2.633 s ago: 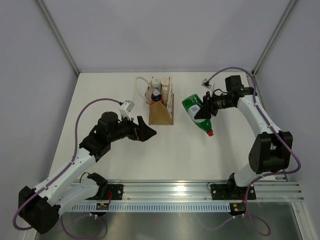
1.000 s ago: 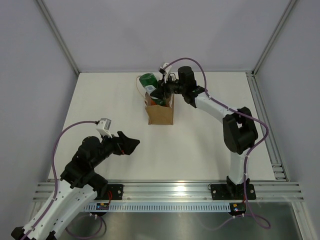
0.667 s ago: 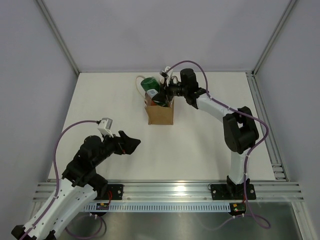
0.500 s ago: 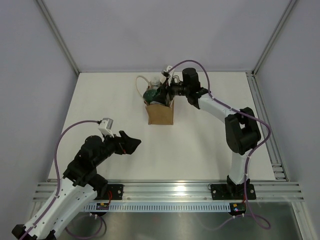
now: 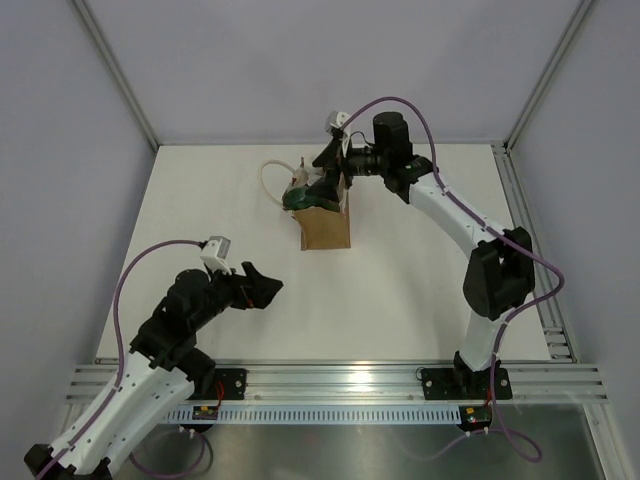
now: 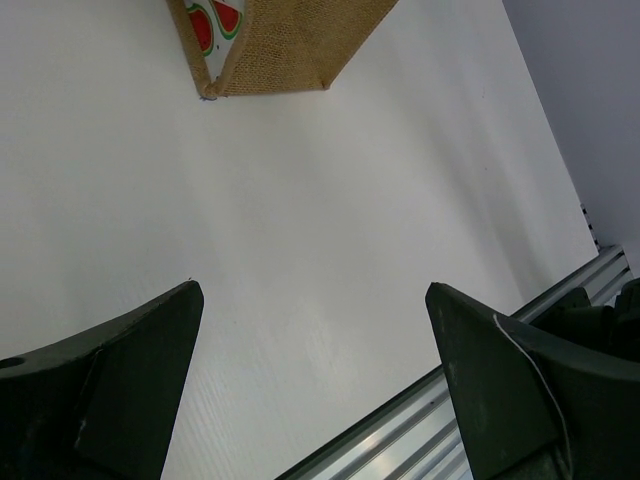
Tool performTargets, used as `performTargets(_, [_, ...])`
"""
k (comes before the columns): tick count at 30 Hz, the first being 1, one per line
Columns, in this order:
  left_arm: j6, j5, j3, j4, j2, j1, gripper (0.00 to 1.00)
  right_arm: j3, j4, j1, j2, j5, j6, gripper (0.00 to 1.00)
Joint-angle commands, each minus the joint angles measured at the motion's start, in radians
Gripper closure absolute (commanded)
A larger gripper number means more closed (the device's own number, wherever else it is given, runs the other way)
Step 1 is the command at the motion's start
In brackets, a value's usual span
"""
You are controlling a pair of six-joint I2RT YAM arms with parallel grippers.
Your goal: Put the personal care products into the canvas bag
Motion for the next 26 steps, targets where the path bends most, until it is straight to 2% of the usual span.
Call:
performTargets(1, [0.05, -0.056, 0.044, -0.009, 0.016, -0.003, 0.01, 0.138, -0.241, -0.021, -0.133, -0.055, -0.011, 0.06])
performTargets(4, [0.075, -0.096, 0.09, -0.047, 0.017, -0.003, 0.01, 0.143, -0.338, -0.055, -0.221, 0.064, 0.09, 0.04])
performTargets(6, [0.084, -0.134, 0.119, -0.073, 0.013, -0.003, 0.01, 0.123, -0.411, -0.124, -0.264, 0.172, 0.173, 0.01])
performTargets(8, [0.087, -0.179, 0.142, -0.096, 0.002, -0.003, 0.01, 0.028, -0.421, -0.207, -0.35, 0.282, 0.24, 0.01])
performTargets(12, [0.11, -0.243, 0.191, -0.123, -0.027, -0.003, 0.01, -0.174, -0.441, -0.268, -0.561, 0.761, 0.34, 0.01])
performTargets(13, [0.121, -0.259, 0.206, -0.133, -0.035, -0.003, 0.01, -0.261, -0.436, -0.273, -0.653, 0.814, 0.327, 0.01])
performTargets(15, [0.135, -0.305, 0.217, -0.141, -0.049, -0.003, 0.01, -0.332, -0.432, -0.276, -0.727, 0.966, 0.296, 0.0])
performTargets(20, [0.149, -0.333, 0.22, -0.15, -0.058, -0.003, 0.01, -0.477, -0.442, -0.281, -0.879, 1.106, 0.247, 0.0])
performTargets(26, [0.155, -0.305, 0.231, -0.153, -0.032, -0.003, 0.01, -0.506, -0.462, -0.287, -0.944, 1.108, 0.211, 0.0])
